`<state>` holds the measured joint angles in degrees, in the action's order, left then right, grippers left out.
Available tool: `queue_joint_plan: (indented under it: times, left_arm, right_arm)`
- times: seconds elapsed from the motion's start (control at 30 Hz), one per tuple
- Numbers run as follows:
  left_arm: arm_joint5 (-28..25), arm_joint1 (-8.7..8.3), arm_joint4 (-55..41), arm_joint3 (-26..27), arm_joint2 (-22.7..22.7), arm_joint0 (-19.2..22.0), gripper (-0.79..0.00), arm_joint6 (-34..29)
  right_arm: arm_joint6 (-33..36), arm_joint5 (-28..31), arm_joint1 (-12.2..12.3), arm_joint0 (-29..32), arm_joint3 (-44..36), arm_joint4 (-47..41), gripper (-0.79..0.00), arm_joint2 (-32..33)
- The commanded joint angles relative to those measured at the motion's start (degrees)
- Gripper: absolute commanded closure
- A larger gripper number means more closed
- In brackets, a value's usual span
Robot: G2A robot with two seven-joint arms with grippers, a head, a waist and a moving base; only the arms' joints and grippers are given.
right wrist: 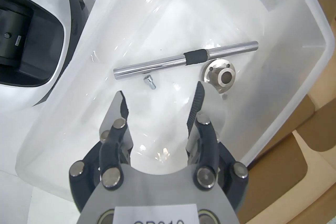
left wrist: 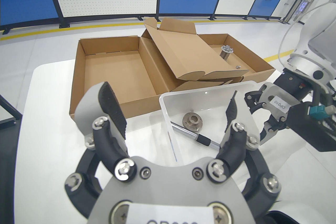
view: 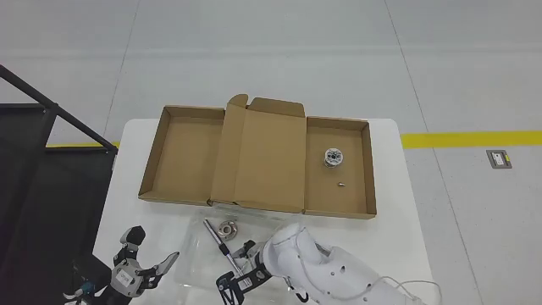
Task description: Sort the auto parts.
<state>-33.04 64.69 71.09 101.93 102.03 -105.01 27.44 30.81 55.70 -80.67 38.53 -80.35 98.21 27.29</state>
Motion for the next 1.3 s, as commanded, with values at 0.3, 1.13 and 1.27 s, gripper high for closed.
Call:
queue_joint_plan:
  times: [0.3,1.13,1.27]
  left_arm:
    - [0.00,0.00,0.00,0.00,0.00,0.00,-0.785,0.00]
    - [0.00,0.00,0.00,0.00,0.00,0.00,-0.785,0.00]
    - [0.00,0.00,0.00,0.00,0.00,0.00,-0.785,0.00]
  right_arm:
    - [-1.23,0.40,-4.48,-4.65,11.09,-2.81,-0.339,-3.50]
    - [-5.20,2.02,-11.35,-8.62,24.24,-2.76,-0.194,-7.72]
    - [-5.61,2.11,-11.99,-9.01,25.48,-2.64,-0.092,-7.72]
